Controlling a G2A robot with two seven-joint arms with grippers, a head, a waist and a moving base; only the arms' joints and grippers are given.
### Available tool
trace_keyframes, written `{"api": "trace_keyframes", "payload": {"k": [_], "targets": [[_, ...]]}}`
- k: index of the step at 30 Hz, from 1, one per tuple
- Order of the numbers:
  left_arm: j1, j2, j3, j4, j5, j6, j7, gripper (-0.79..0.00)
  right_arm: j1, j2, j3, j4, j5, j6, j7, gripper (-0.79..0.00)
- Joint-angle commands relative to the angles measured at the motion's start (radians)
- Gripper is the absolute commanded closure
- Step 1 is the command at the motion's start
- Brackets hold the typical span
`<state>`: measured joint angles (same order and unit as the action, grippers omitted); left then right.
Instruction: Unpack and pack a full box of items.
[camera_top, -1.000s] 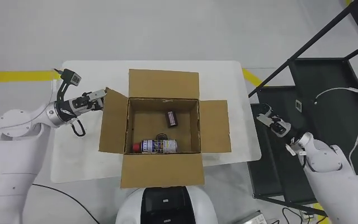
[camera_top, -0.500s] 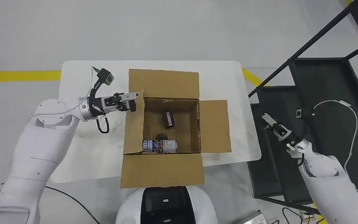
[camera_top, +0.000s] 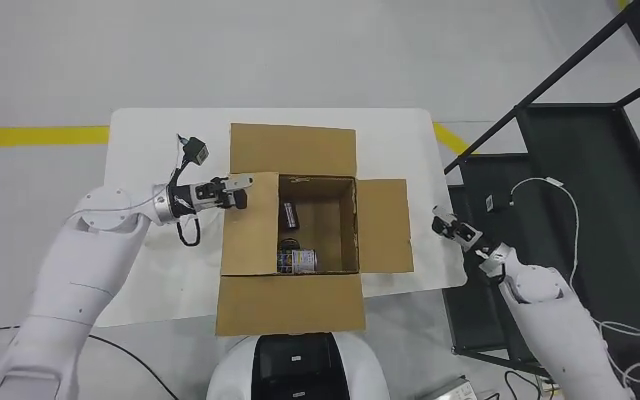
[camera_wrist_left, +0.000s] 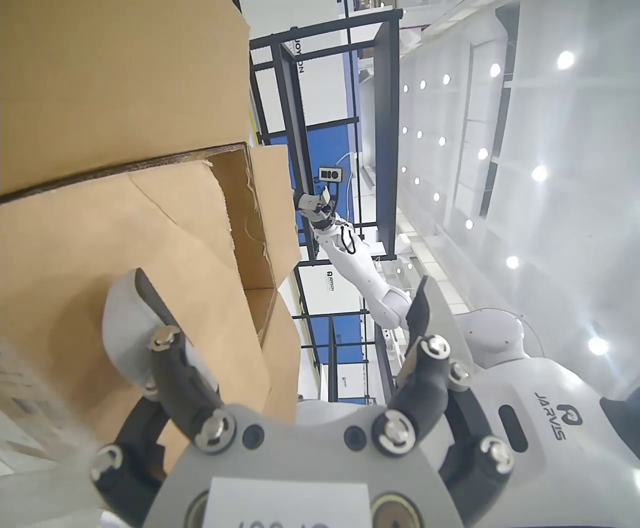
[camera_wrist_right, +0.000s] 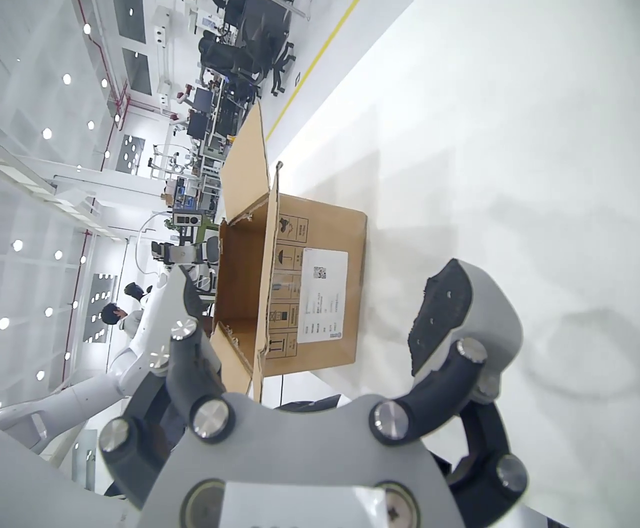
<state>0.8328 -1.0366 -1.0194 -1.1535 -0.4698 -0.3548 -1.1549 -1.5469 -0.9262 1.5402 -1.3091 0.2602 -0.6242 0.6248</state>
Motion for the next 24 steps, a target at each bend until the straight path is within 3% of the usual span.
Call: {"api": "trace_keyframes", "payload": {"k": [1, 11, 24], "targets": [[0.01, 0.004, -0.013, -0.017, 0.012, -0.002, 0.002, -0.785, 0.015, -0.004, -0.016, 0.005, 0.015, -0.005, 0.012, -0.785], [0.063, 0.023, -0.067, -0.092, 0.057, 0.006, 0.012, -0.785, 0.084, -0.019, -0.069, -0.003, 0.111, -0.038, 0.084, -0.785], [0.078, 0.025, -0.082, -0.088, 0.082, 0.011, 0.024, -0.785, 0.179, -0.055, -0.223, -0.104, 0.526, -0.01, 0.38, -0.785]]}}
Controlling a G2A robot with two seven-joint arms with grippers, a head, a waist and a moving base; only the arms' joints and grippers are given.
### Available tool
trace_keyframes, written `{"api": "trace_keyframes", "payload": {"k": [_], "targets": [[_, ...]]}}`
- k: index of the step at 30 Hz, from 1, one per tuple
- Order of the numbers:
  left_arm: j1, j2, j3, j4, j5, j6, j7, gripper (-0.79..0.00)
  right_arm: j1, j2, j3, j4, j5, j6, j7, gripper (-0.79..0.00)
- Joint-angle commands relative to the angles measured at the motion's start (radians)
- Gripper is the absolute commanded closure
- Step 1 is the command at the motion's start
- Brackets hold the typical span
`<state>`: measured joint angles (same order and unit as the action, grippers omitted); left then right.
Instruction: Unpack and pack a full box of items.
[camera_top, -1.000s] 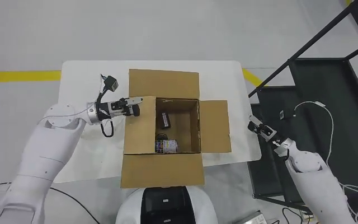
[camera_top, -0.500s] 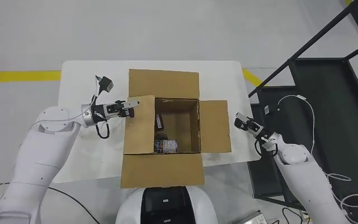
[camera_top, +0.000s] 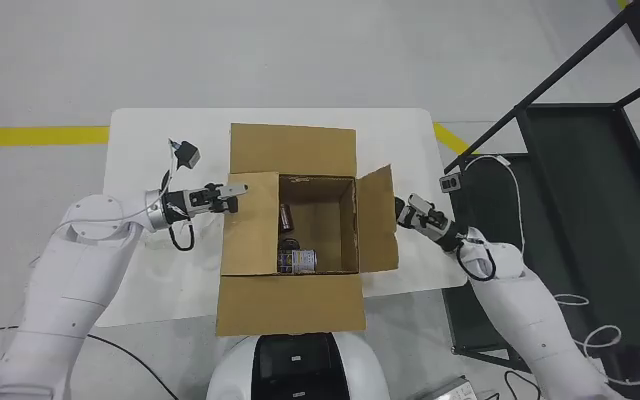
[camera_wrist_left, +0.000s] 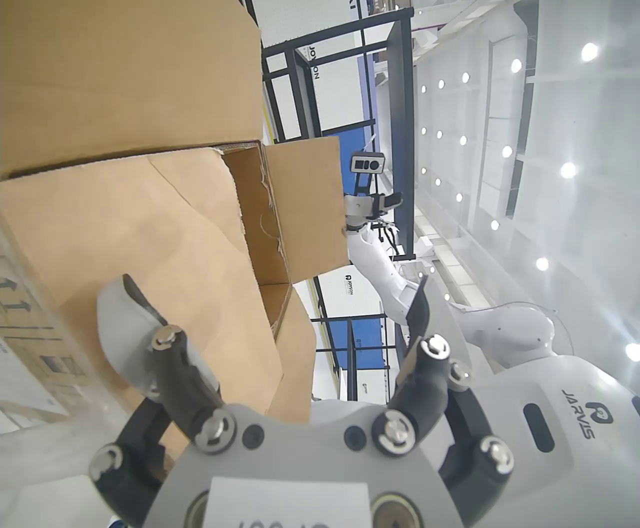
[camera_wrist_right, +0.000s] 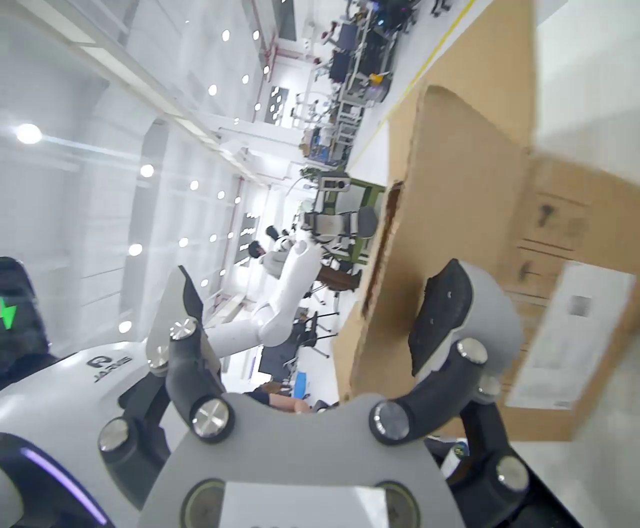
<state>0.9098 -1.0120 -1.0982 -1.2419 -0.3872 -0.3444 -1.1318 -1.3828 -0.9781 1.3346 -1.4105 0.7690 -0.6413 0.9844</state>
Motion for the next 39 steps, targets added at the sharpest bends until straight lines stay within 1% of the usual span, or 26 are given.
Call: {"api": "trace_keyframes", "payload": {"k": [1, 3, 6, 12, 16, 20, 25, 29, 33, 37, 39], "targets": [[0.002, 0.001, -0.006, 0.001, -0.001, 0.001, 0.001, -0.785, 0.029, -0.008, -0.036, -0.003, 0.029, 0.014, 0.033, -0.785], [0.004, 0.002, -0.01, 0.0, -0.001, 0.002, 0.0, -0.785, 0.063, -0.016, -0.074, 0.003, 0.003, 0.026, 0.053, -0.785], [0.006, 0.003, -0.015, 0.0, 0.002, 0.002, 0.001, -0.785, 0.109, -0.032, -0.141, 0.019, -0.045, 0.046, 0.048, -0.785], [0.004, 0.003, -0.019, -0.001, 0.008, 0.004, -0.002, -0.785, 0.19, -0.064, -0.255, 0.085, -0.166, 0.061, 0.004, -0.785], [-0.004, 0.002, -0.014, -0.001, 0.025, 0.004, -0.012, -0.785, 0.222, -0.076, -0.29, 0.116, -0.234, 0.06, -0.019, -0.785], [-0.011, 0.001, -0.007, -0.006, 0.048, -0.009, -0.019, -0.785, 0.237, -0.08, -0.298, 0.128, -0.291, 0.058, -0.031, -0.785], [-0.014, 0.002, -0.004, -0.028, 0.083, -0.022, -0.021, -0.785, 0.237, -0.079, -0.291, 0.112, -0.332, 0.053, -0.04, -0.785], [-0.011, 0.007, -0.022, -0.067, 0.077, -0.025, -0.033, -0.785, 0.222, -0.073, -0.255, 0.066, -0.297, 0.034, -0.024, -0.785], [0.011, 0.018, -0.072, -0.115, 0.035, -0.026, -0.05, -0.785, 0.186, -0.055, -0.184, 0.004, -0.257, 0.037, 0.024, -0.785], [0.048, 0.034, -0.141, -0.153, -0.007, -0.03, -0.066, -0.785, 0.114, -0.028, -0.096, -0.049, -0.265, 0.052, 0.106, -0.785], [0.072, 0.041, -0.173, -0.167, -0.024, -0.03, -0.071, -0.785, 0.072, -0.012, -0.047, -0.068, -0.308, 0.059, 0.151, -0.785]]}}
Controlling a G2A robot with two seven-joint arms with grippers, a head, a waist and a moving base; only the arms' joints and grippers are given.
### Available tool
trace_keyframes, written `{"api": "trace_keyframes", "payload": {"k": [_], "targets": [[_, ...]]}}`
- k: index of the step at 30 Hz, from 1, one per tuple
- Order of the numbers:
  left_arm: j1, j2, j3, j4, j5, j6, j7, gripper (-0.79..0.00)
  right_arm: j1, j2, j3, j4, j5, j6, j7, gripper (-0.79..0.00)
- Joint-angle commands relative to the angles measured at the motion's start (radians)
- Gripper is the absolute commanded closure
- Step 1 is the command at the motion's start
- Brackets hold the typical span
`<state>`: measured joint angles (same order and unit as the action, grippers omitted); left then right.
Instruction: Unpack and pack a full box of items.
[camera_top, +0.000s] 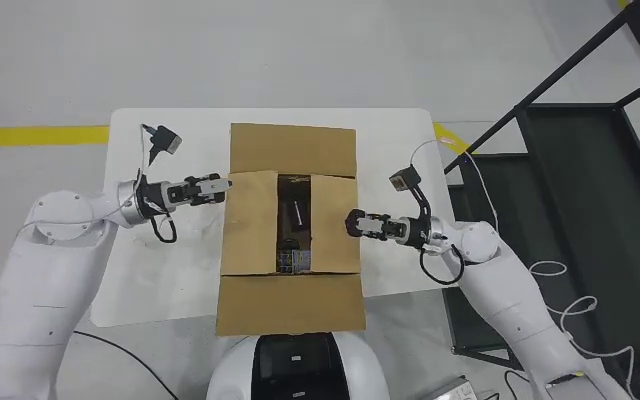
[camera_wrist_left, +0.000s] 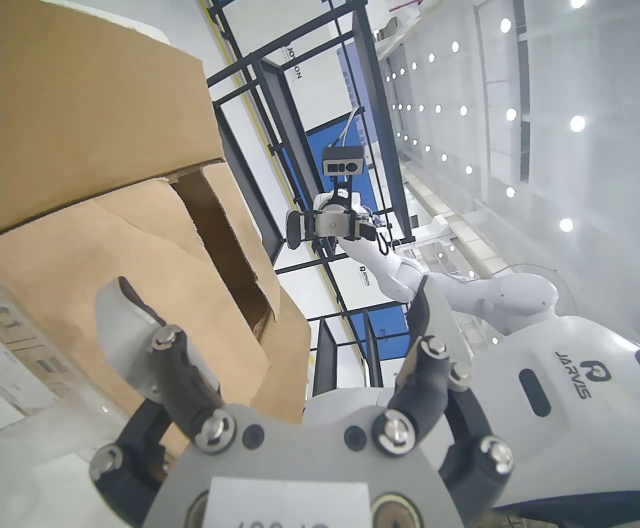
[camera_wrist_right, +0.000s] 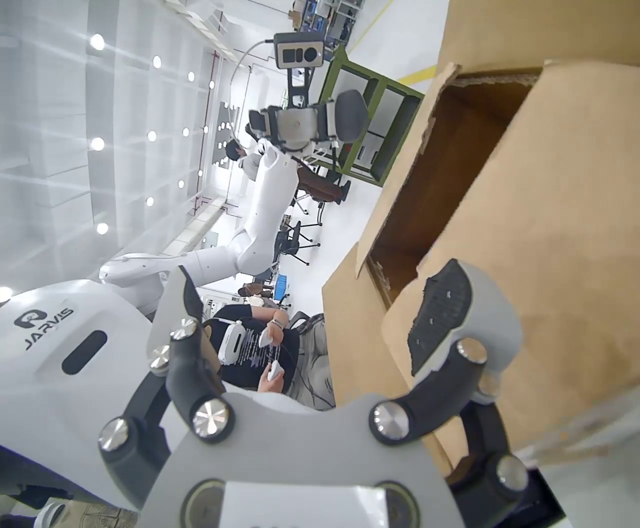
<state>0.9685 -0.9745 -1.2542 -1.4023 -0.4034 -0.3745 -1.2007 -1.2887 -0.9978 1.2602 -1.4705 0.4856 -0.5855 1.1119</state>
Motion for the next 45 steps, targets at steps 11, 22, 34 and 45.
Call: {"api": "trace_keyframes", "payload": {"k": [11, 22, 34, 45], "targets": [[0.092, 0.023, -0.102, -0.039, -0.035, -0.002, 0.0, -0.785, -0.225, 0.042, 0.176, -0.098, -0.054, 0.001, 0.016, -0.785], [0.092, 0.023, -0.102, -0.039, -0.035, -0.002, 0.0, -0.785, -0.225, 0.042, 0.176, -0.103, -0.069, 0.013, -0.001, -0.785], [-0.023, 0.001, -0.015, 0.141, 0.12, -0.088, 0.134, -0.785, -0.327, 0.062, 0.209, -0.095, -0.078, 0.213, 0.088, -0.785], [-0.269, -0.057, 0.137, 0.428, 0.14, -0.262, 0.154, -0.785, -0.374, 0.053, 0.091, -0.157, -0.1, 0.291, 0.088, -0.785]]}}
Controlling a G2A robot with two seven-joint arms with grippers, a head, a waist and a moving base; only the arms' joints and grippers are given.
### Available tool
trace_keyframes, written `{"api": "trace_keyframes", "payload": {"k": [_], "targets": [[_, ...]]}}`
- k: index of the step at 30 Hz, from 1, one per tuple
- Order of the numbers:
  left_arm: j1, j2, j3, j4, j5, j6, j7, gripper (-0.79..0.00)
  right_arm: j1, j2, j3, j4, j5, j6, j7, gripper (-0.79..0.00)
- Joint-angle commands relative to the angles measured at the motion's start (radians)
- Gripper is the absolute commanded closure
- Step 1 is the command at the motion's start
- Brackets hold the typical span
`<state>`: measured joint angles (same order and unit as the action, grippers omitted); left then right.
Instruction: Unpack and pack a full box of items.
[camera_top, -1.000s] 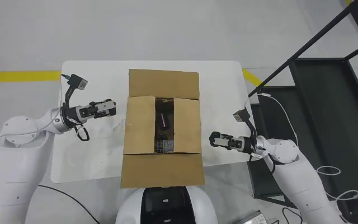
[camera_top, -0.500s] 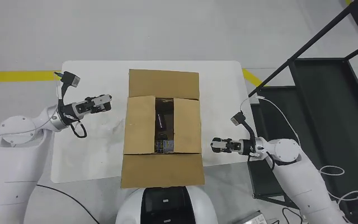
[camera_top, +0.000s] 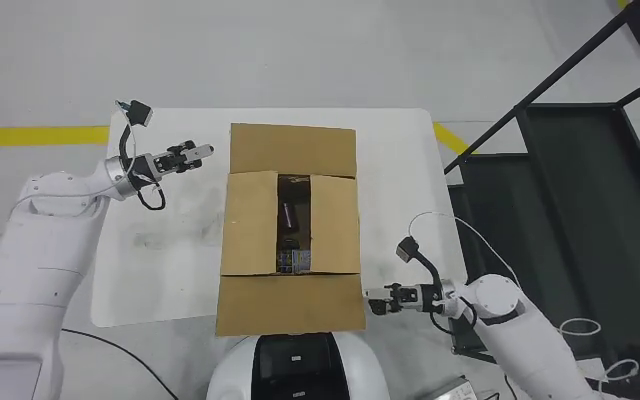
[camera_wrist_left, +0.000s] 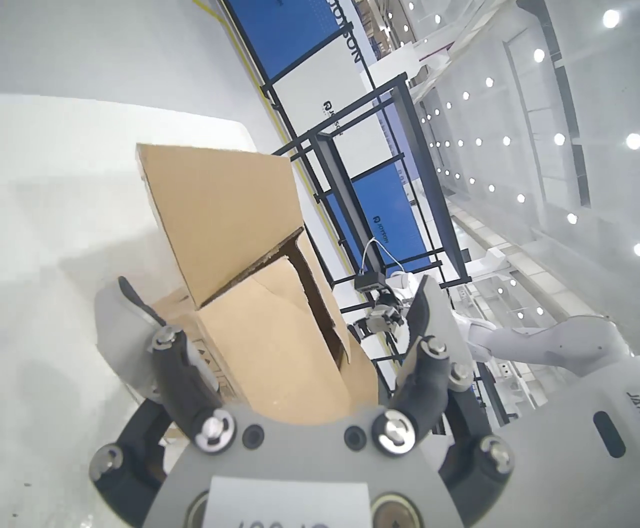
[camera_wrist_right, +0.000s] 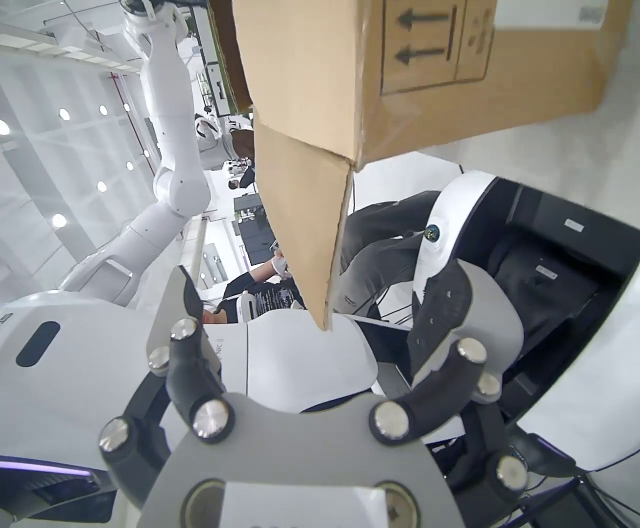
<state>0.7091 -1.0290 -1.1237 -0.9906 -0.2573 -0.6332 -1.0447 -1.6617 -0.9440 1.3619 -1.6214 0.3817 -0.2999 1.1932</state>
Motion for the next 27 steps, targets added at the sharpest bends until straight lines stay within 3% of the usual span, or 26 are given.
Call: {"api": "trace_keyframes", "payload": {"k": [1, 12, 18, 27], "targets": [[-0.01, -0.003, 0.007, 0.016, -0.006, -0.003, -0.002, -0.785, -0.001, -0.001, -0.019, -0.011, 0.003, 0.007, 0.009, -0.785], [-0.007, -0.003, 0.007, 0.015, -0.001, -0.001, 0.005, -0.785, 0.035, -0.014, -0.105, -0.035, 0.085, 0.028, 0.023, -0.785], [0.038, 0.002, 0.004, -0.012, 0.123, 0.011, 0.137, -0.785, 0.065, -0.021, -0.109, -0.059, 0.25, 0.039, 0.034, -0.785], [-0.025, -0.038, 0.088, 0.115, 0.132, -0.06, 0.186, -0.785, 0.108, -0.033, -0.103, -0.04, 0.31, -0.014, -0.062, -0.785]]}}
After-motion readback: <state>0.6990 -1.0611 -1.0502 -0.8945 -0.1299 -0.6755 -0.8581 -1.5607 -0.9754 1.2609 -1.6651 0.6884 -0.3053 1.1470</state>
